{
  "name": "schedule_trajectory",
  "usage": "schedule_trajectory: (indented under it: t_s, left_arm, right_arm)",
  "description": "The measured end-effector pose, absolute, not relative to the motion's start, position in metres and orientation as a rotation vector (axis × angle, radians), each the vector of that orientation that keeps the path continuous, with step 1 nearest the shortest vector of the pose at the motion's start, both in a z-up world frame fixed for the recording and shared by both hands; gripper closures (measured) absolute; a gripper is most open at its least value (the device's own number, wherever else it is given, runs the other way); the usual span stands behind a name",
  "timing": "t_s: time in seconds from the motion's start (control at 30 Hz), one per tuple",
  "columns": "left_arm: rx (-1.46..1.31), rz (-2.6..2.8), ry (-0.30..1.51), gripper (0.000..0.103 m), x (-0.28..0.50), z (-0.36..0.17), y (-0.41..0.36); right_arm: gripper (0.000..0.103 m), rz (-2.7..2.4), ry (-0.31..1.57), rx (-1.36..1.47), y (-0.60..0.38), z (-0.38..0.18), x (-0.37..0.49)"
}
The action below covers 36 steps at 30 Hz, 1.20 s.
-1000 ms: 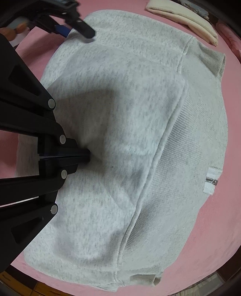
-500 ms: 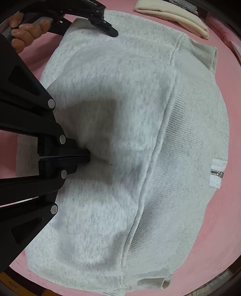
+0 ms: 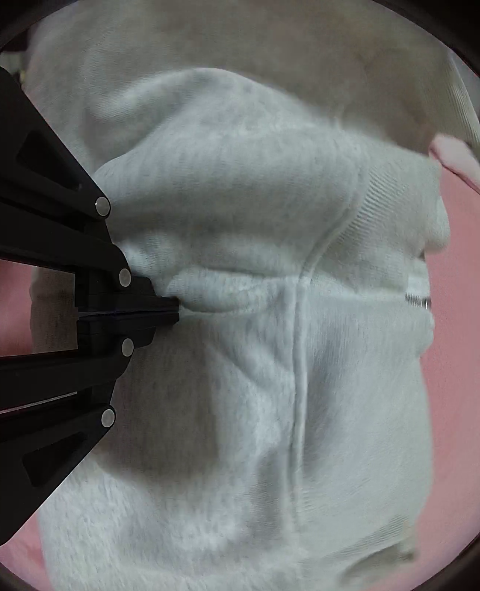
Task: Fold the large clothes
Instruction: 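Fold the hoodie over with the right tool while the left tool grasps the bundle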
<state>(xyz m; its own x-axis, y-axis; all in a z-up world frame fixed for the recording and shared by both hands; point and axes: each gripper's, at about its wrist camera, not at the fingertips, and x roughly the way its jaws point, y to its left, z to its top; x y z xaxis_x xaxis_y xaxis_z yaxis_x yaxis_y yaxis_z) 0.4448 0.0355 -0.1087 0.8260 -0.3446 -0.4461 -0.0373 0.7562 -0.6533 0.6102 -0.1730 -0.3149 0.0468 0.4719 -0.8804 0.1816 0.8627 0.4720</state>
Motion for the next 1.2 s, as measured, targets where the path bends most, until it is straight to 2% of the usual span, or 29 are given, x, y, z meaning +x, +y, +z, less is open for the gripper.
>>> schedule_trajectory:
  t_s: [0.2, 0.57, 0.8, 0.97, 1.2]
  left_arm:
    - [-0.367, -0.326, 0.630, 0.087, 0.433, -0.071, -0.105]
    - [0.053, -0.412, 0.719, 0.087, 0.415, -0.089, -0.259]
    - [0.251, -0.433, 0.676, 0.086, 0.417, -0.090, -0.323]
    - [0.304, -0.478, 0.665, 0.084, 0.405, -0.070, -0.351]
    - [0.413, -0.571, 0.664, 0.079, 0.397, -0.090, -0.381]
  right_arm:
    - [0.103, 0.416, 1.510, 0.884, -0.236, -0.333, 0.597]
    - [0.103, 0.603, 1.541, 0.985, -0.278, -0.344, 0.603]
    - [0.103, 0.718, 1.620, 0.886, -0.309, -0.319, 0.628]
    - [0.103, 0.700, 1.574, 0.813, -0.348, -0.291, 0.634]
    - [0.103, 0.589, 1.502, 0.565, -0.412, -0.253, 0.645]
